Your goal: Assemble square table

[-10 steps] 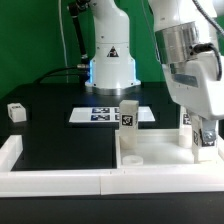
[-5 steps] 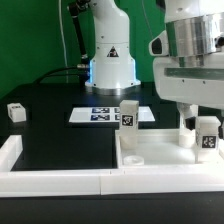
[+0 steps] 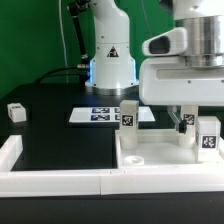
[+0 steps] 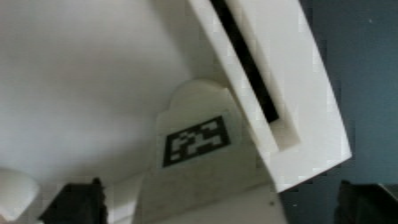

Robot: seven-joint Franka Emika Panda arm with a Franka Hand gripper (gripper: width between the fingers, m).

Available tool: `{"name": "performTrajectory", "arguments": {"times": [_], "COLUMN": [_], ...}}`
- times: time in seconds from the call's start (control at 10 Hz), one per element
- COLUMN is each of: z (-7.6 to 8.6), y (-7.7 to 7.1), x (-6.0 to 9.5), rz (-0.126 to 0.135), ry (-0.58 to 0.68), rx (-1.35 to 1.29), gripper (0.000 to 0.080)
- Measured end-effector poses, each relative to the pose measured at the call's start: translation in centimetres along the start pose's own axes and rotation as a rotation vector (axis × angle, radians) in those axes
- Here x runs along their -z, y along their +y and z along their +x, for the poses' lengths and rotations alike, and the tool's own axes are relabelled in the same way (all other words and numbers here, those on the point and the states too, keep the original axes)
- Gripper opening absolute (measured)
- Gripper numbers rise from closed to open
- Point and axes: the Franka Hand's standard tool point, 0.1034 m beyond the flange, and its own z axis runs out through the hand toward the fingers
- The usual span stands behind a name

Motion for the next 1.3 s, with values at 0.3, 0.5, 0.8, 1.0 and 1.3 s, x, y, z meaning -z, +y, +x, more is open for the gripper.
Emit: {"name": "performTrajectory", "arguments": {"times": [0.3, 0.5, 0.8, 1.0, 1.3], "z": [0.0, 0.0, 0.0, -0.1, -0.2], "y": [0.1, 0.1, 0.2, 1.2, 1.7], "x": [0.0, 0.0, 0.0, 0.0, 0.3], "rz": [0.000, 0.002, 0.003, 0.078, 0.160], "ry": [0.000, -0.001, -0.001, -0.020, -0.135], "rx": [-0.024, -0.150, -0.359, -0.697, -1.027], "gripper": [0.0532, 0.0289, 0.0289, 0.0289, 0.0292]}}
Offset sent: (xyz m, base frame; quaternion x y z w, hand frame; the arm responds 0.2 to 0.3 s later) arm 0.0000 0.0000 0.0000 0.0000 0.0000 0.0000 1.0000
